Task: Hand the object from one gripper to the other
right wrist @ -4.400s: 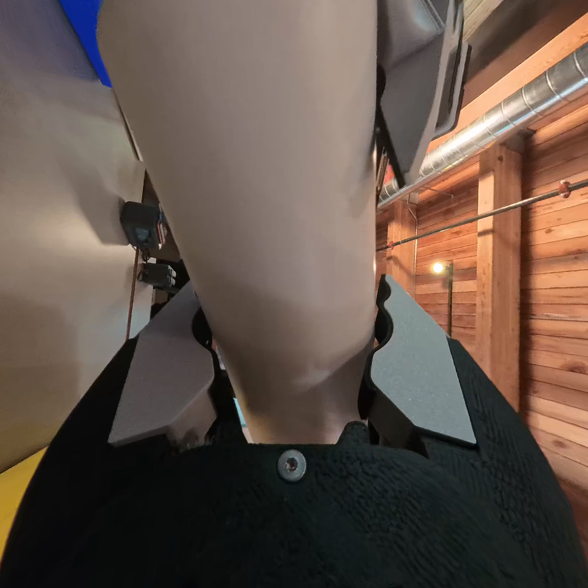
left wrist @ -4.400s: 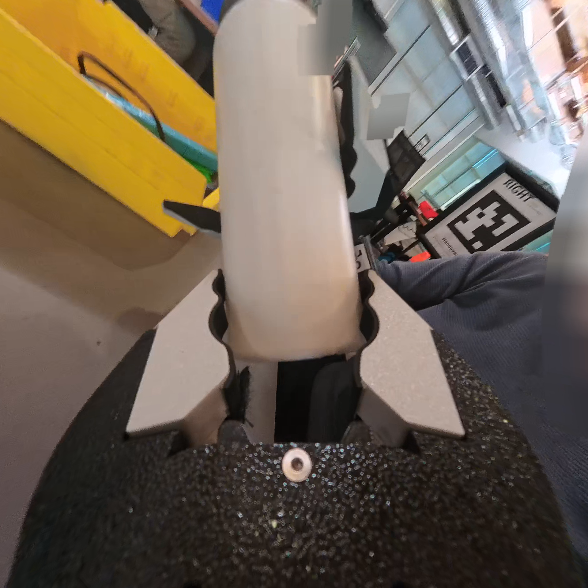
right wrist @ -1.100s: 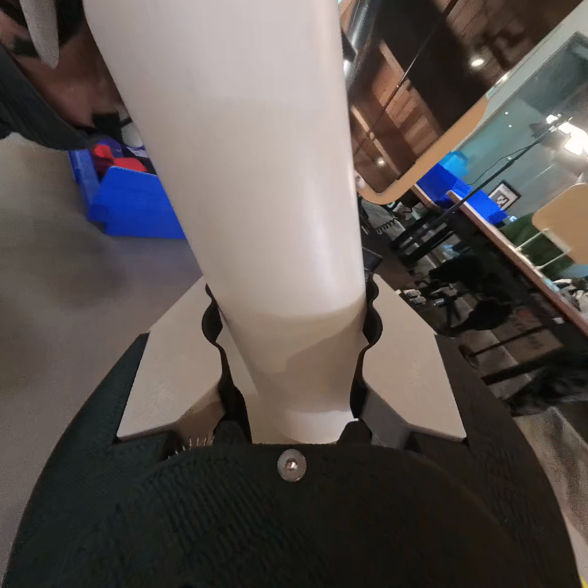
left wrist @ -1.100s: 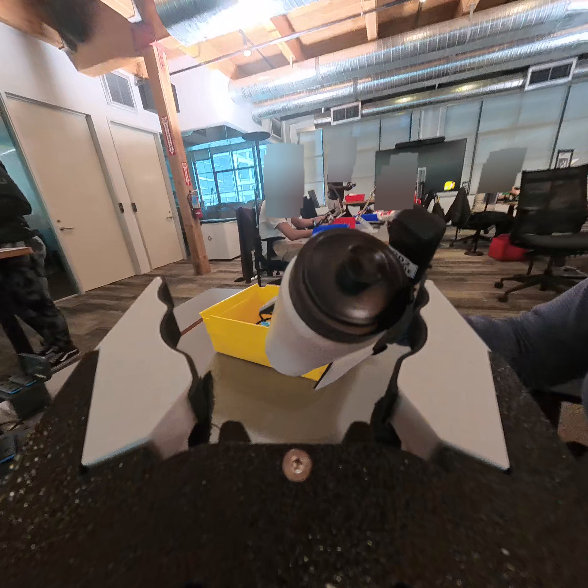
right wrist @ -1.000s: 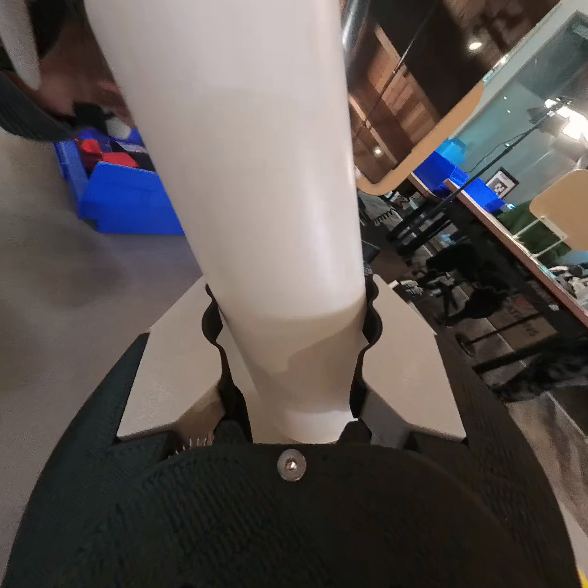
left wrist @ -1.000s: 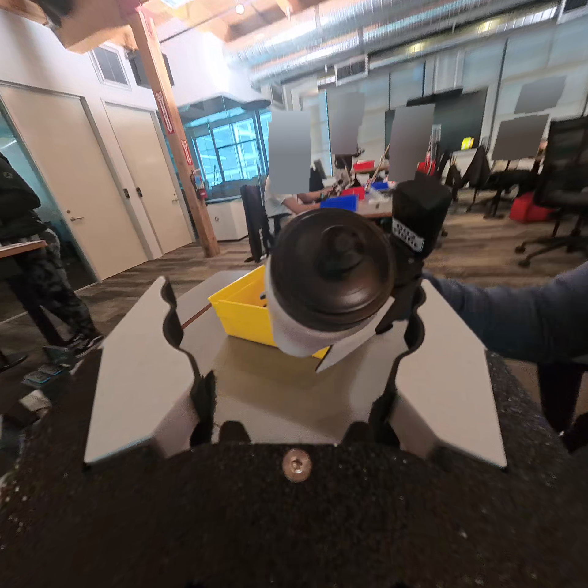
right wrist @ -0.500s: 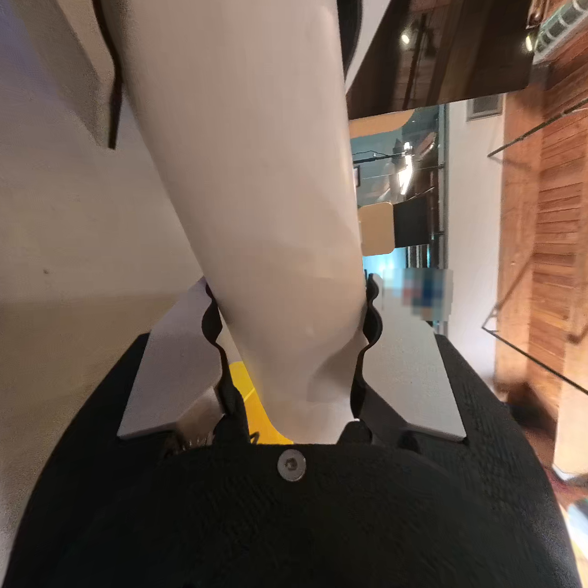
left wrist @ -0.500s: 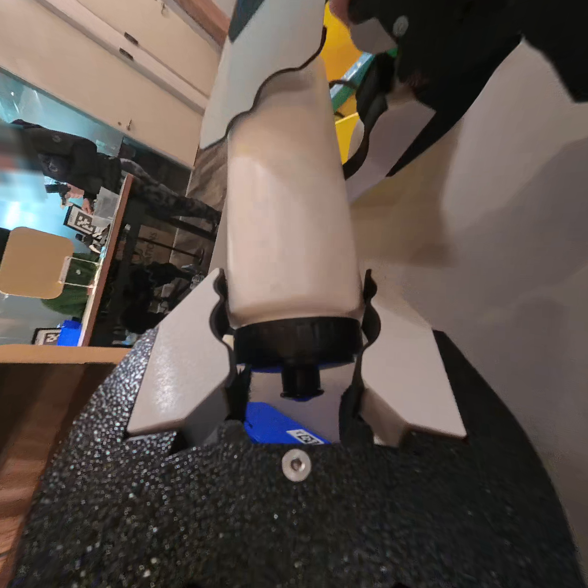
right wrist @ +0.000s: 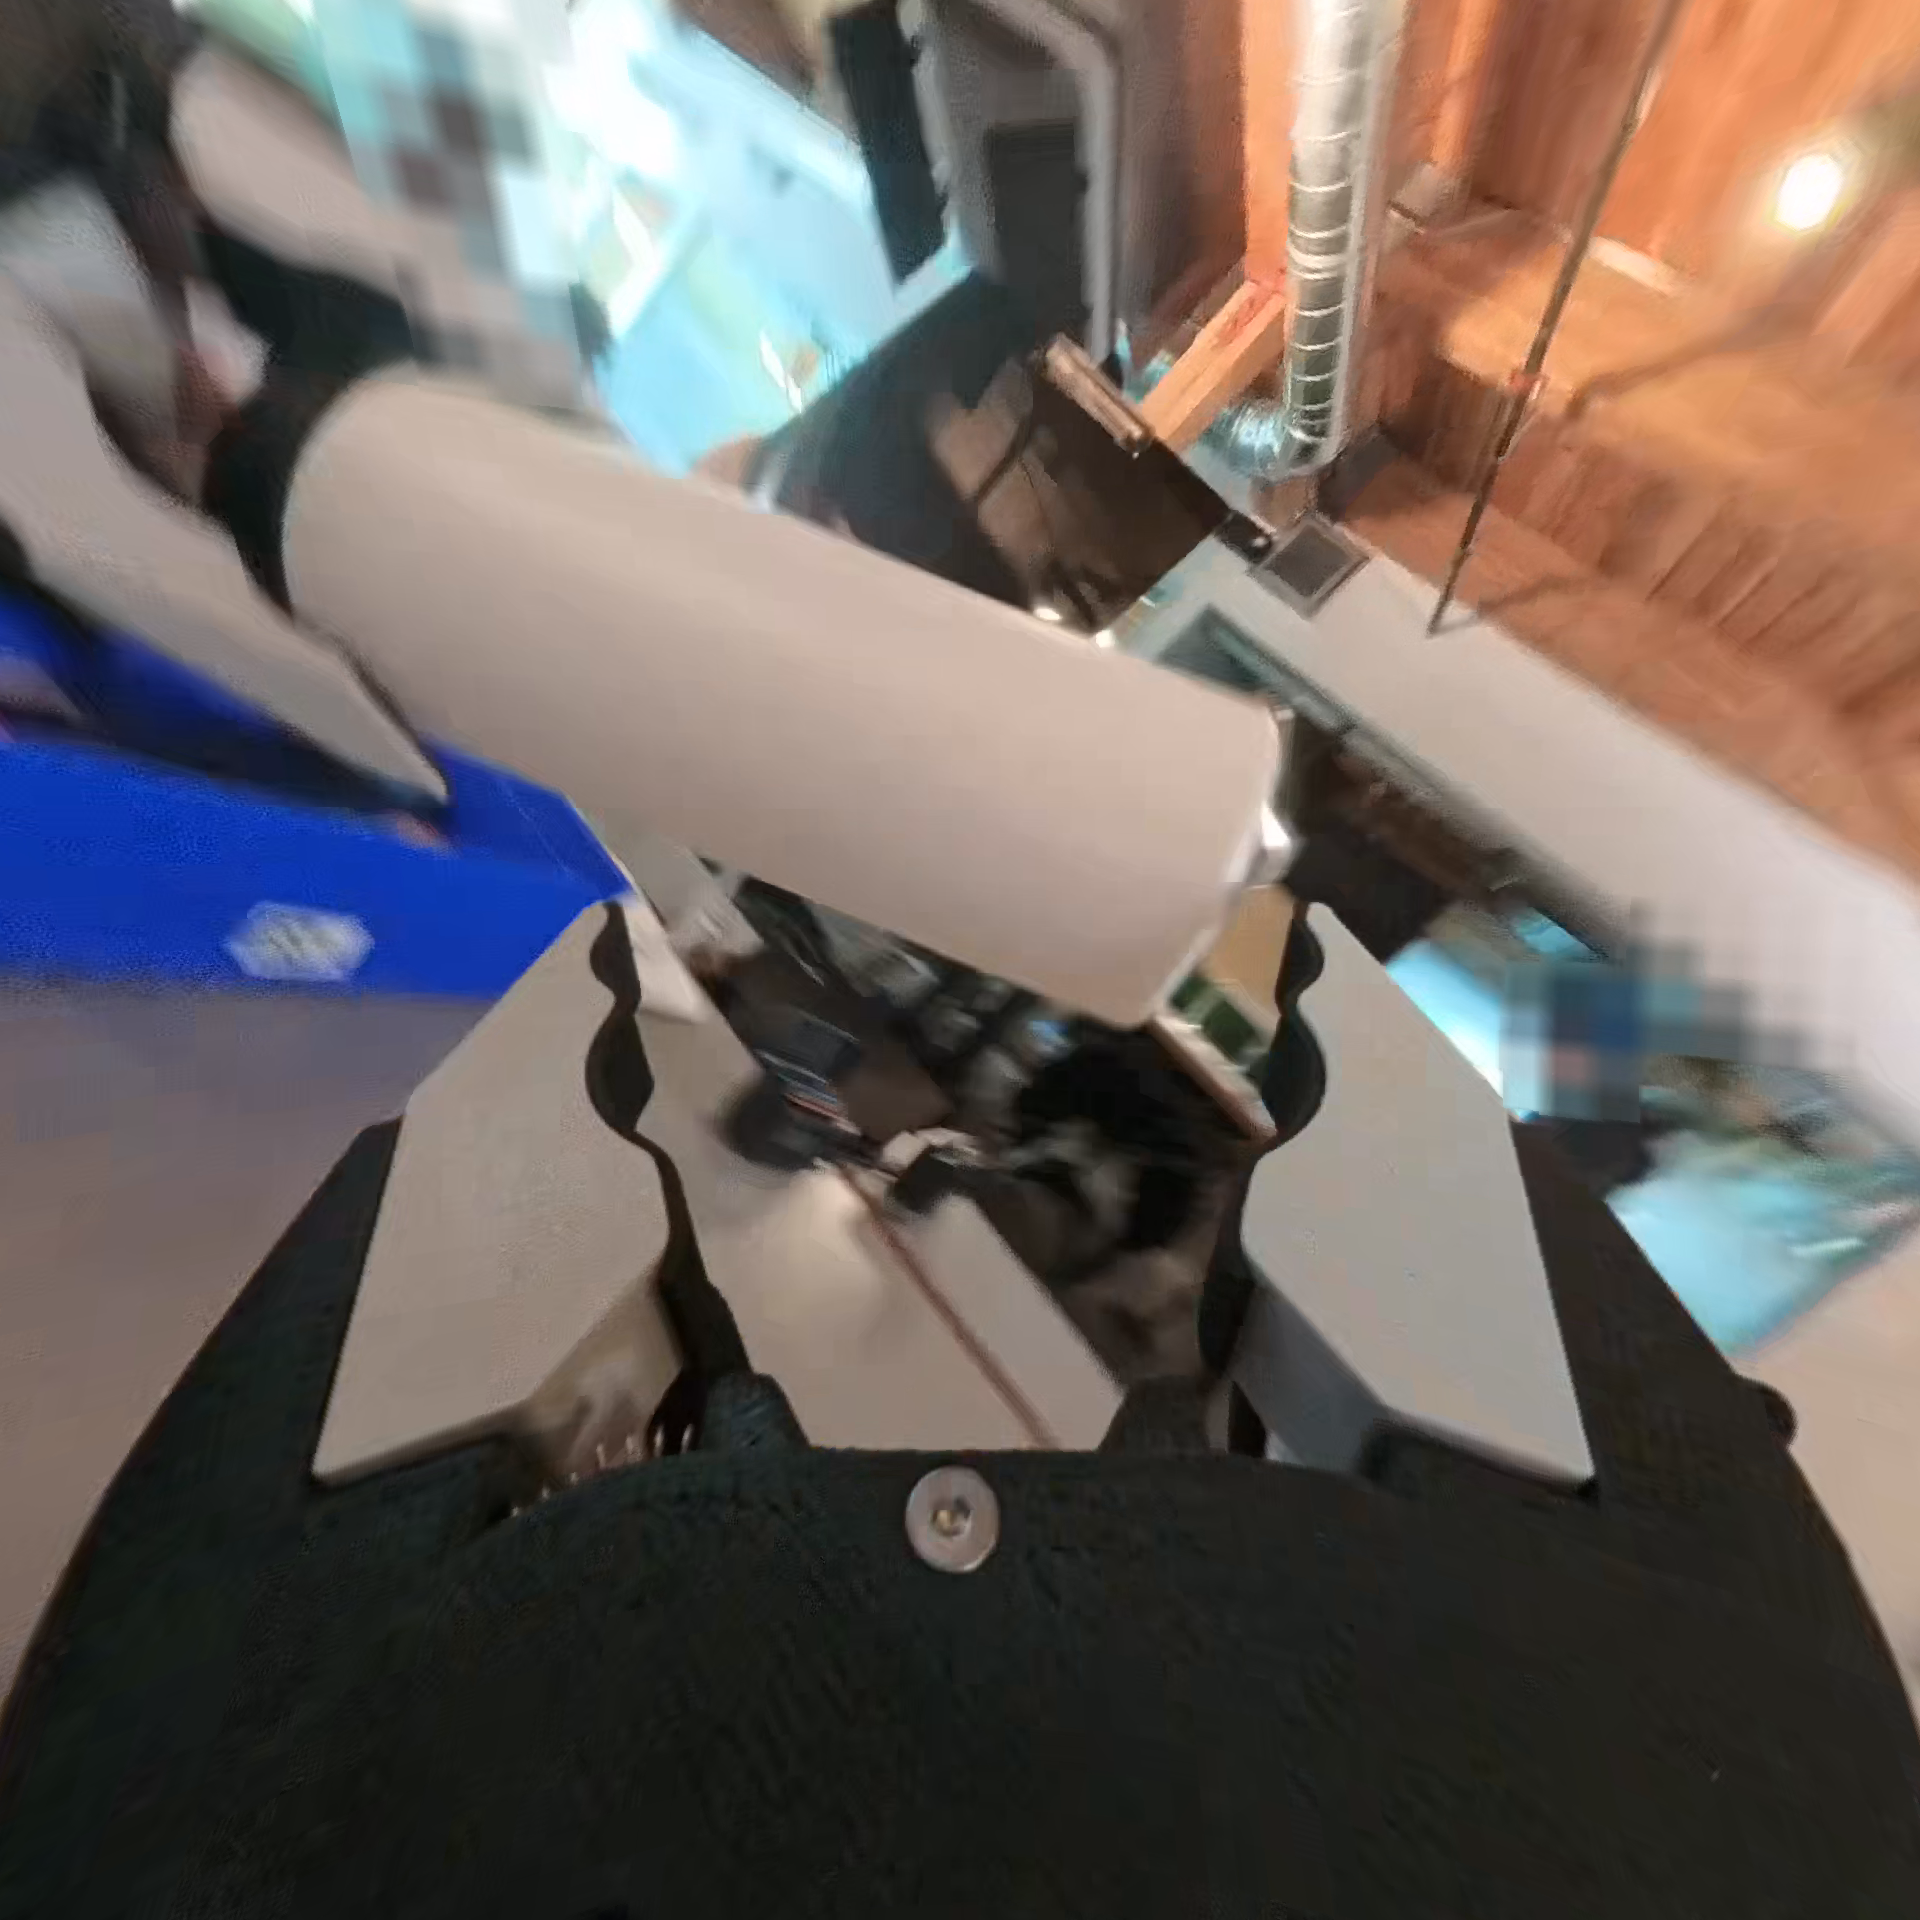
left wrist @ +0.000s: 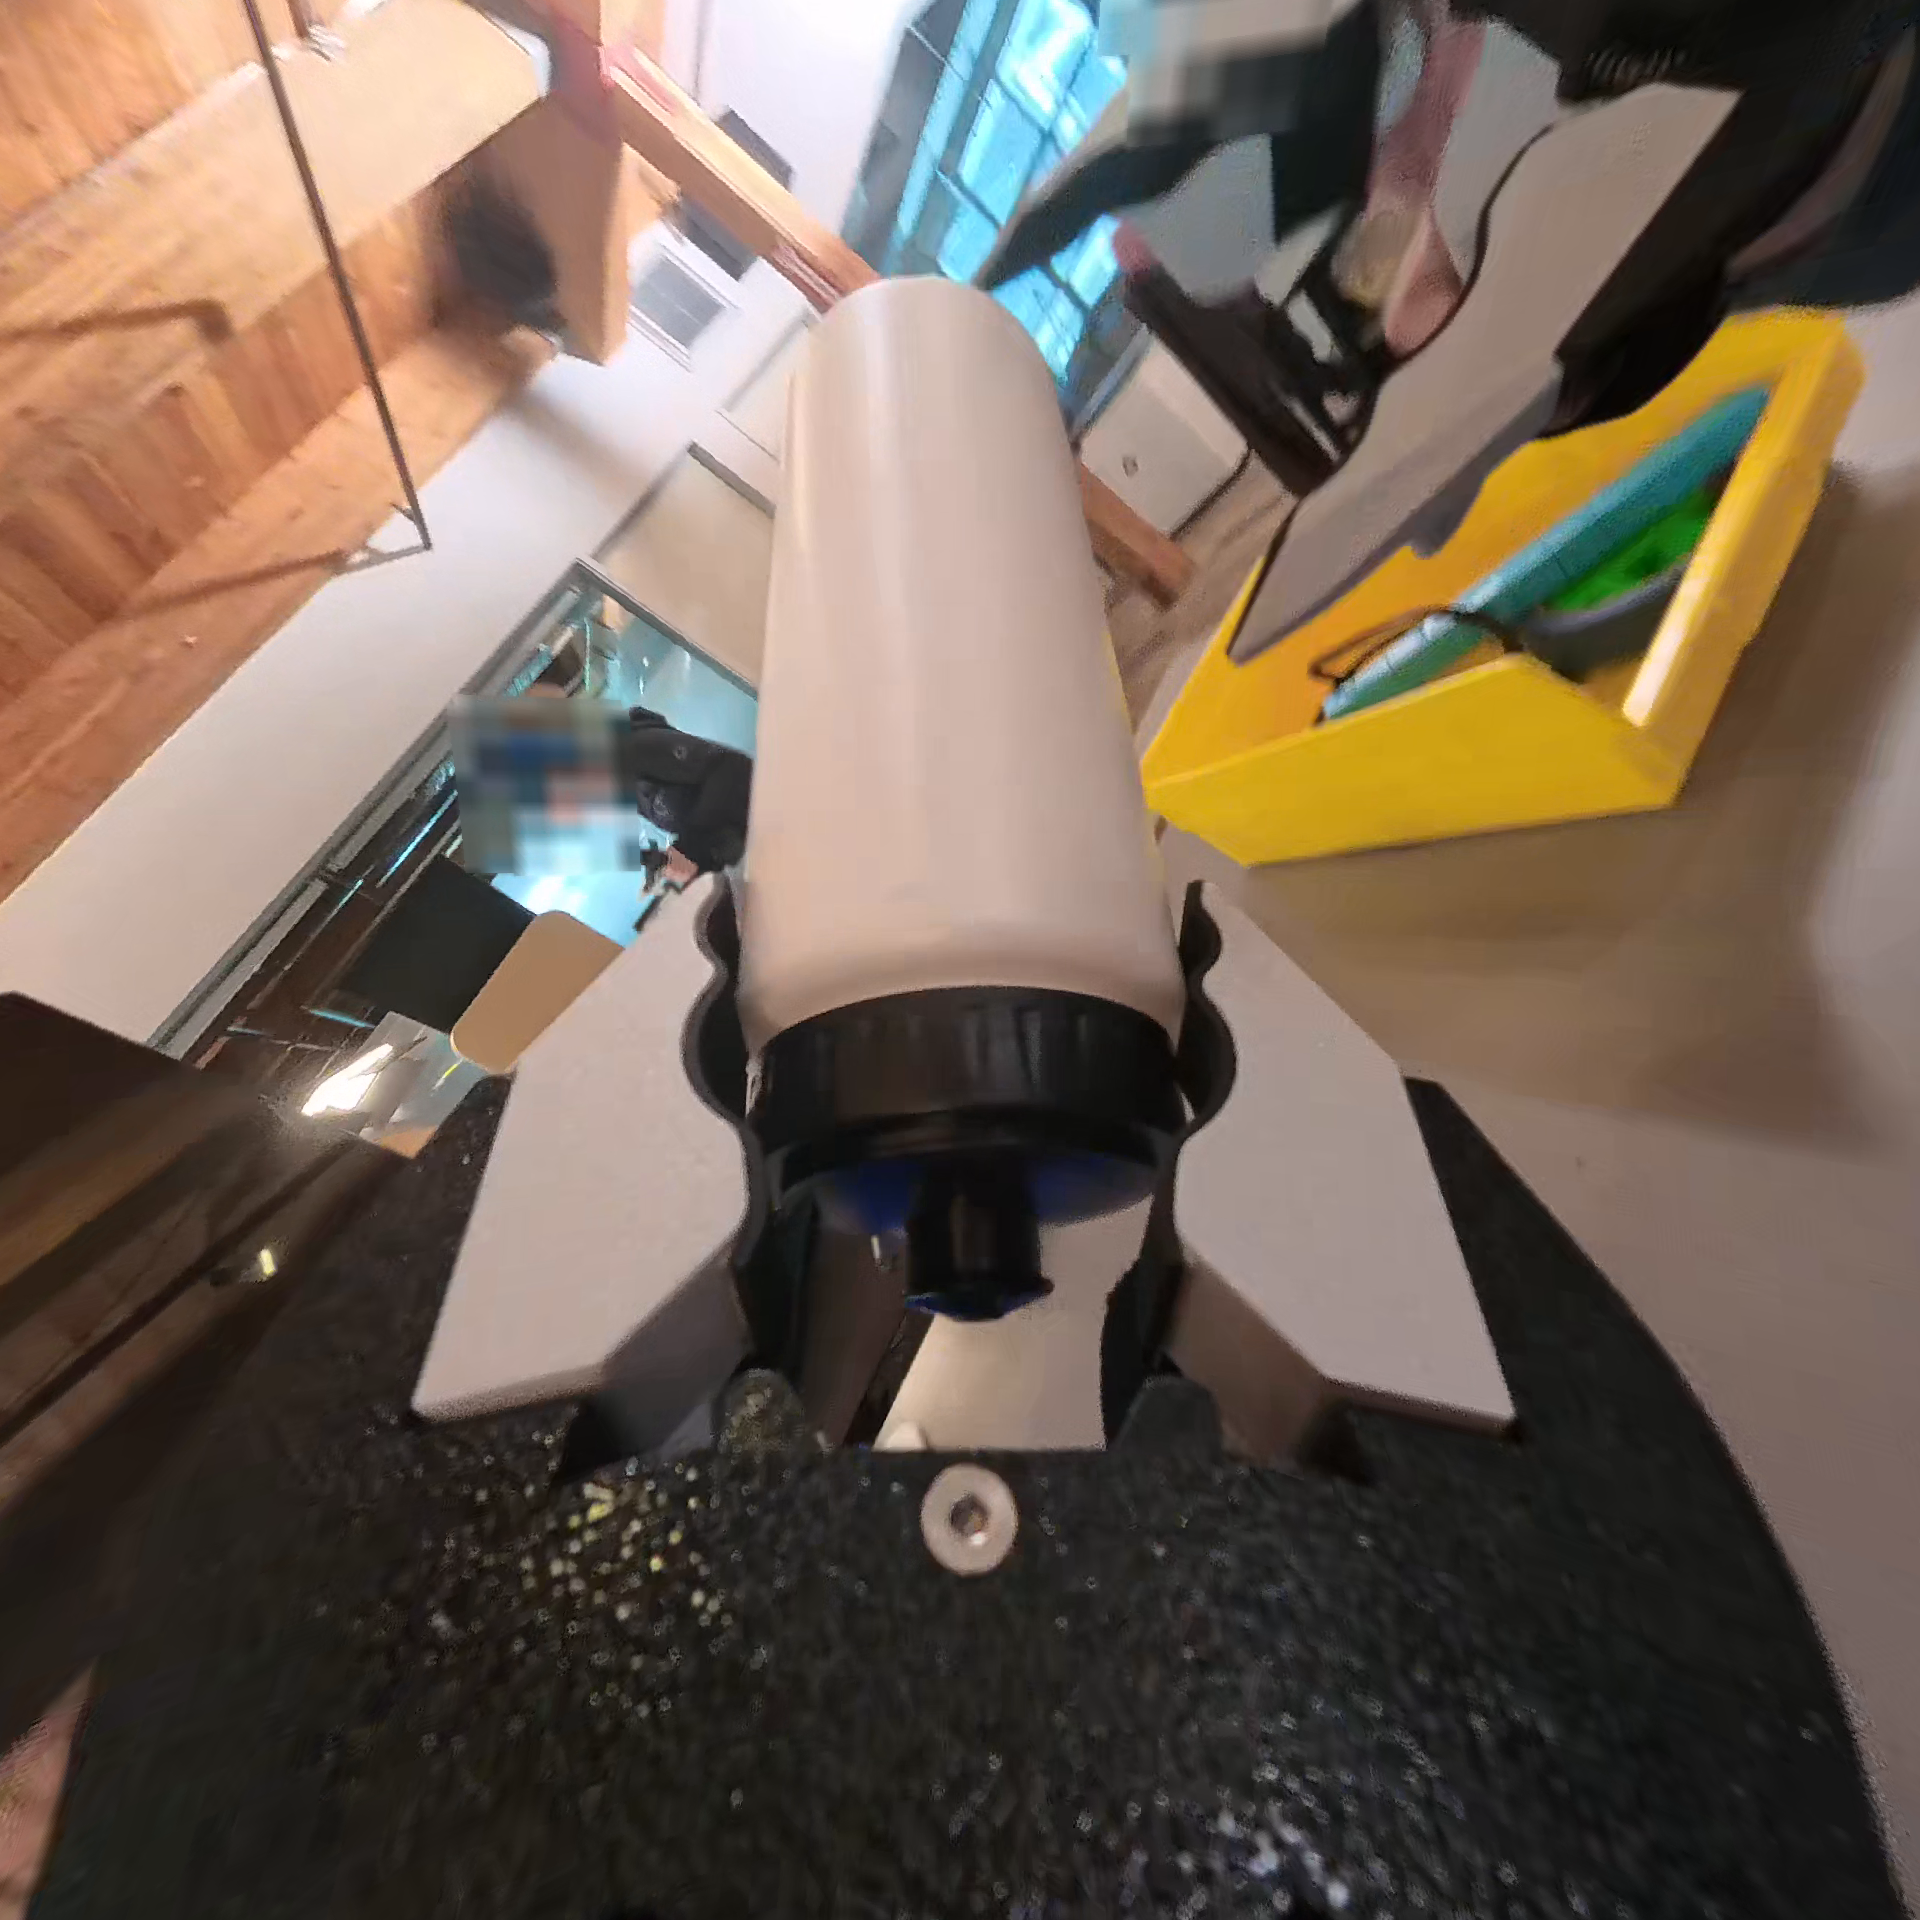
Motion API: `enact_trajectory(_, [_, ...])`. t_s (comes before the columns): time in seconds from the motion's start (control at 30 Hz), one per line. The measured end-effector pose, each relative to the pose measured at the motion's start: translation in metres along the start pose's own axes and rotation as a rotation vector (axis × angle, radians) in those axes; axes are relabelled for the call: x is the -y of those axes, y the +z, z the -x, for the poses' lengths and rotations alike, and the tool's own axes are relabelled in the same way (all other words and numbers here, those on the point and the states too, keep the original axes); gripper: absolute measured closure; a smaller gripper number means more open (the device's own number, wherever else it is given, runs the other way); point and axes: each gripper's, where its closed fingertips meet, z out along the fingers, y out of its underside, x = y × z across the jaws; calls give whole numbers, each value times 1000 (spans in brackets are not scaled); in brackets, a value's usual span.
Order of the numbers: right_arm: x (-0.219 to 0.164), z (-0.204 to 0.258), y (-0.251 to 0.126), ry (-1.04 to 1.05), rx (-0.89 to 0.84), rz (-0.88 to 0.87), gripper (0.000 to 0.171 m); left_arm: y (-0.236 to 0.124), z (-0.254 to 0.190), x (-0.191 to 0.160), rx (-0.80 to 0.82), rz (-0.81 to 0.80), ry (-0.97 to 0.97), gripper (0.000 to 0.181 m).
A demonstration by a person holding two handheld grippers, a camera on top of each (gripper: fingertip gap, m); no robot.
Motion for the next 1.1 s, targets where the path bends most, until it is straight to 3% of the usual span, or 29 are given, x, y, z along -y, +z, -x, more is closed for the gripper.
enact_trajectory(0.1, [2,-13,-1,570,98,-99,57,-6,10,9,34,-92,-85,98])
enact_trajectory(0.2, [12,4,4,1183,395,-181,57,-6,6,19,28,-145,-110,98])
enact_trajectory(0.33, [24,36,6,1489,676,-237,61,6,-11,21,13,-138,-98,98])
enact_trajectory(0.43, [36,44,7,1532,719,-287,72,14,-28,23,-17,-150,-91,98])
enact_trajectory(0.6, [26,44,9,1372,613,-243,89,22,-36,20,-62,-111,-132,97])
enact_trajectory(0.73, [14,35,12,1155,452,-171,91,23,-31,14,-130,-86,-310,74])
enact_trajectory(0.93, [-15,14,12,495,124,43,92,14,-24,26,-287,-156,-620,54])
enact_trajectory(1.1, [-31,2,8,-249,-93,223,92,8,-20,37,-316,-142,-650,42])
